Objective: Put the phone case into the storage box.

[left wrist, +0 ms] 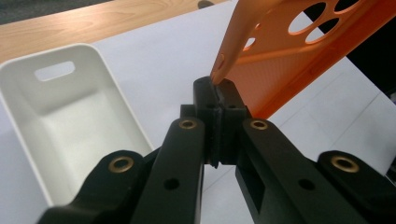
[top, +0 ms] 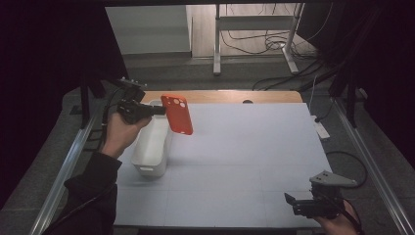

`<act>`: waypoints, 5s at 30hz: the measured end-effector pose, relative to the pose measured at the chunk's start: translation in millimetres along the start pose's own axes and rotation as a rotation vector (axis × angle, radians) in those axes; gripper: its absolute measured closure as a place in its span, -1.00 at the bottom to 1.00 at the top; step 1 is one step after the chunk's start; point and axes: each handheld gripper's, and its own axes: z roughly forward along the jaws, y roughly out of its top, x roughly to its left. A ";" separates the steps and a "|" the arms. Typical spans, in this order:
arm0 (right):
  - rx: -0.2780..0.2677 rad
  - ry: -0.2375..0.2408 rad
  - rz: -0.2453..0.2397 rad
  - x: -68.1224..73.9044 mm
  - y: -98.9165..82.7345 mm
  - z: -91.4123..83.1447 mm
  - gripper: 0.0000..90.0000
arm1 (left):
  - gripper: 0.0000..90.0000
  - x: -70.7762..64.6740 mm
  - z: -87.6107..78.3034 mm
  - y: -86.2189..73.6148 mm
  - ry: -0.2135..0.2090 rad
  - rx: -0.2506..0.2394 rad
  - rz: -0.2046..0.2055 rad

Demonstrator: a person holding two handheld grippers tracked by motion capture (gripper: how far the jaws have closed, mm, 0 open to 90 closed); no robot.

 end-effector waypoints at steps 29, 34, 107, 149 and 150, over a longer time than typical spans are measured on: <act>-0.008 -0.002 0.009 -0.9 -0.9 -0.9 -1.00 | 0.99 45.2 -10.4 22.0 0.125 -0.006 -0.055; -0.003 -0.003 0.008 -0.8 -0.7 -0.4 -1.00 | 0.99 53.7 -7.1 23.4 0.141 -0.006 -0.077; 0.016 0.009 -0.018 0.9 -1.7 0.0 -1.00 | 0.99 114.4 63.4 5.7 0.259 0.064 -0.194; 0.024 0.014 -0.032 2.4 -1.8 0.3 -1.00 | 0.39 108.8 75.1 0.3 0.237 0.021 -0.163; 0.025 0.014 -0.033 2.4 -1.8 0.3 -1.00 | 0.36 107.4 74.7 0.2 0.234 0.019 -0.160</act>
